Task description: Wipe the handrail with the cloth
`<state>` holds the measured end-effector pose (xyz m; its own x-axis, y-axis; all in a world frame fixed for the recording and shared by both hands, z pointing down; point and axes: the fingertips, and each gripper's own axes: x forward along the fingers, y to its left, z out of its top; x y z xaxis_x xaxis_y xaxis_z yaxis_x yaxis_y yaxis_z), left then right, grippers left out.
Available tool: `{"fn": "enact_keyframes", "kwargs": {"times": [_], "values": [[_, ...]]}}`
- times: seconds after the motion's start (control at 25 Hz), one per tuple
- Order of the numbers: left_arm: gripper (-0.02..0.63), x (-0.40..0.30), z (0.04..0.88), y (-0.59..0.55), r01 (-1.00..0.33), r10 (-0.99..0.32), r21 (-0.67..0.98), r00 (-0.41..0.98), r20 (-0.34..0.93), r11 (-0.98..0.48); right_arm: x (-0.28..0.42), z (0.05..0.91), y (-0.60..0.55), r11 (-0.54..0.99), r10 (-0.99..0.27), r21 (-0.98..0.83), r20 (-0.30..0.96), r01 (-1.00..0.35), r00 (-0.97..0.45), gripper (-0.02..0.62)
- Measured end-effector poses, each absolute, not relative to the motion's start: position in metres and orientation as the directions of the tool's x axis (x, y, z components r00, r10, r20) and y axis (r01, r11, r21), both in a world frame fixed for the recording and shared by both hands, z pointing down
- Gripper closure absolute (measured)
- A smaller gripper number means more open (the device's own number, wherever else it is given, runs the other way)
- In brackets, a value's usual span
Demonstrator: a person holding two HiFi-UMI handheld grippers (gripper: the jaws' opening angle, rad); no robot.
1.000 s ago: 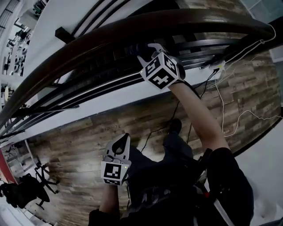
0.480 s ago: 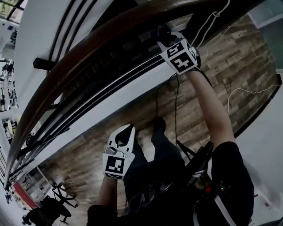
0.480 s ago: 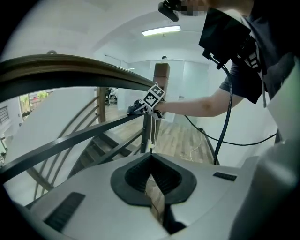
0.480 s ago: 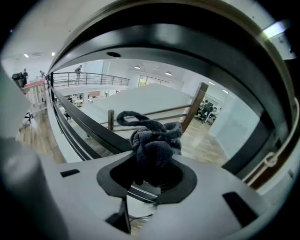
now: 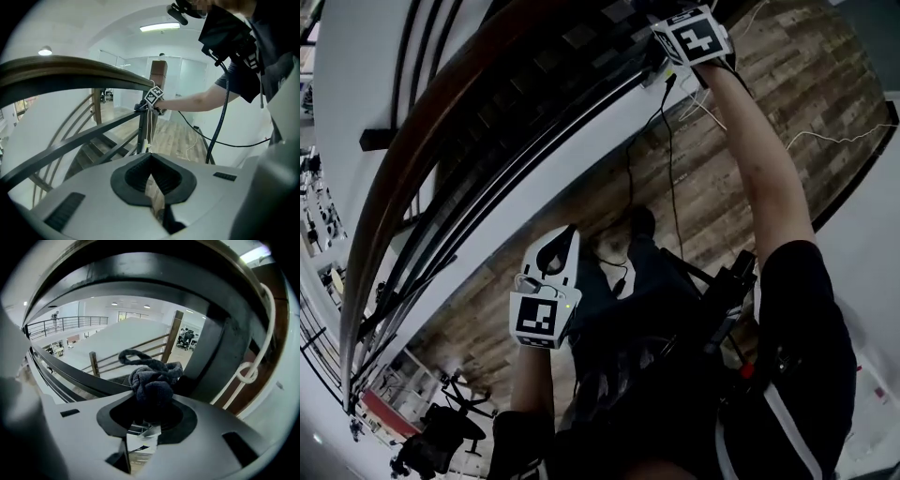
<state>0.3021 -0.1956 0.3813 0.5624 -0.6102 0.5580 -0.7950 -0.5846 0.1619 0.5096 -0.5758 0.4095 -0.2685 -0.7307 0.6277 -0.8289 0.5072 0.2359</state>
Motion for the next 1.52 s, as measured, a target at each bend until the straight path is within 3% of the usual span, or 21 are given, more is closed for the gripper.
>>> {"fn": "enact_keyframes", "kwargs": {"times": [0.12, 0.24, 0.56, 0.64, 0.72, 0.8, 0.88, 1.08, 1.28, 1.36, 1.52], "values": [[0.598, 0.296, 0.366, -0.189, -0.801, -0.625, 0.143, 0.553, 0.551, -0.581, 0.509, 0.401, -0.566, 0.496, -0.733, 0.268, 0.640, -0.826, -0.232, 0.488], [0.598, 0.285, 0.353, -0.185, -0.812, -0.648, 0.118, 0.535, 0.542, -0.572, 0.467, 0.373, -0.526, 0.586, -0.713, 0.219, 0.597, -0.780, -0.368, 0.488], [0.598, 0.279, 0.294, -0.173, -0.856, -0.757, -0.011, 0.450, 0.474, -0.516, 0.342, 0.350, -0.348, 0.882, -0.325, -0.145, 0.502, -0.449, -0.801, 0.486], [0.598, 0.273, 0.289, -0.163, -0.871, -0.782, -0.054, 0.410, 0.469, -0.488, 0.322, 0.318, -0.305, 0.890, -0.151, -0.365, 0.332, -0.274, -0.931, 0.485], [0.598, 0.266, 0.276, -0.156, -0.891, -0.807, -0.058, 0.378, 0.454, -0.450, 0.311, 0.262, -0.260, 0.770, 0.024, -0.638, 0.002, 0.017, -1.000, 0.485], [0.598, 0.253, 0.258, -0.147, -0.899, -0.825, -0.056, 0.371, 0.426, -0.434, 0.307, 0.206, -0.227, 0.578, 0.064, -0.768, -0.296, 0.277, -0.953, 0.485], [0.598, 0.240, 0.241, -0.140, -0.919, -0.858, -0.064, 0.336, 0.388, -0.389, 0.299, 0.171, -0.206, 0.486, 0.091, -0.777, -0.409, 0.399, -0.908, 0.485], [0.598, 0.222, 0.209, -0.129, -0.960, -0.928, -0.074, 0.240, 0.286, -0.271, 0.285, 0.126, -0.170, 0.487, 0.241, -0.729, -0.417, 0.481, -0.876, 0.485], [0.598, 0.226, 0.190, -0.129, -0.980, -0.951, -0.051, 0.176, 0.254, -0.195, 0.293, 0.104, -0.161, 0.447, 0.310, -0.714, -0.441, 0.538, -0.842, 0.483], [0.598, 0.222, 0.187, -0.126, -0.982, -0.952, -0.048, 0.167, 0.256, -0.185, 0.283, 0.117, -0.162, 0.475, 0.304, -0.731, -0.387, 0.490, -0.871, 0.483], [0.598, 0.211, 0.185, -0.128, -0.978, -0.949, -0.040, 0.186, 0.255, -0.203, 0.263, 0.158, -0.171, 0.674, 0.268, -0.678, -0.146, 0.294, -0.952, 0.483]]}}
